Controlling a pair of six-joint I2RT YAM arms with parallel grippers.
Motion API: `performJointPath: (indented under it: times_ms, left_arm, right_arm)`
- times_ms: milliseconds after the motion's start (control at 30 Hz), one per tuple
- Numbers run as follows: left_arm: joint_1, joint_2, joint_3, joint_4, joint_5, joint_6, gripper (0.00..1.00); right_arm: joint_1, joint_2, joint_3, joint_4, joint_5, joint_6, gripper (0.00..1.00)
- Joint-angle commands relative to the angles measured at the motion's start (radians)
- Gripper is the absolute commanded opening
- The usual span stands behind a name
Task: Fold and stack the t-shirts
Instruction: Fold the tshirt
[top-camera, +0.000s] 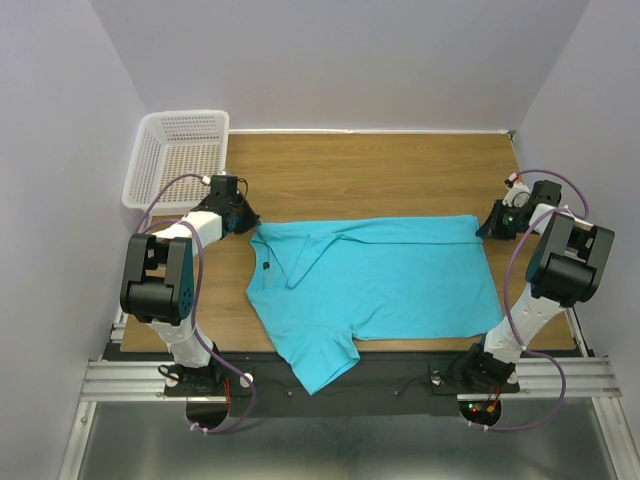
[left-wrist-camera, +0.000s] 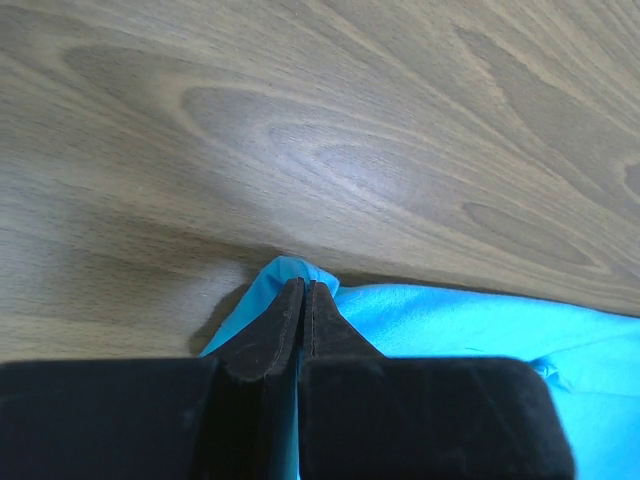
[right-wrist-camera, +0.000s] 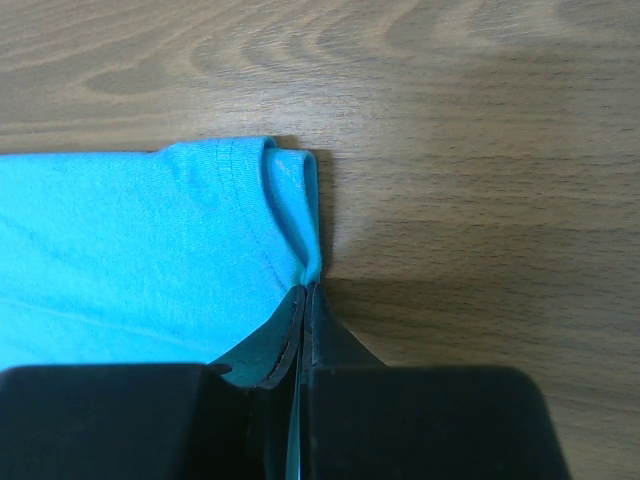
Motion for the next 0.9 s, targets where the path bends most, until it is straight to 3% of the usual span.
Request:
performJointPath:
  times_ms: [0,133,200,367,567,667,700,867]
  left_arm:
    - [0.013,-0.022,0.009,0.023,-0.007,-0.005,0.0]
    - [0.022,-0.031,0.016,0.014,-0.018,0.006,0.1]
    - [0.024,-0.044,0.016,0.006,-0.031,0.015,0.24]
    - [0.033,-0.076,0.021,-0.011,-0.047,0.035,0.45]
    - [0.033,-0.131,0.012,-0.017,-0.03,0.063,0.51]
    - [0.031,-0.192,-0.026,0.015,0.054,0.092,0.52]
    - [0.031,-0.221,-0.051,0.052,0.15,0.133,0.52]
    - [-0.048,-0.205,-0.031,0.029,0.335,0.279,0.53]
  right_arm:
    - [0.018,0.044,0.003,-0.067,0.047,-0.005,0.01]
    - [0.018,0.043,0.003,-0.067,0.047,-0.002,0.01]
    - [0.018,0.046,0.003,-0.068,0.045,-0.004,0.0]
    - [0.018,0.046,0.005,-0.068,0.043,-0.002,0.01]
    - [0.018,0.046,0.005,-0.068,0.042,-0.002,0.01]
    - [0.018,0.047,0.005,-0.068,0.039,-0.002,0.01]
    - [0.018,0.047,0.005,-0.068,0.037,-0.004,0.01]
    - [0.018,0.05,0.005,-0.067,0.034,-0.005,0.01]
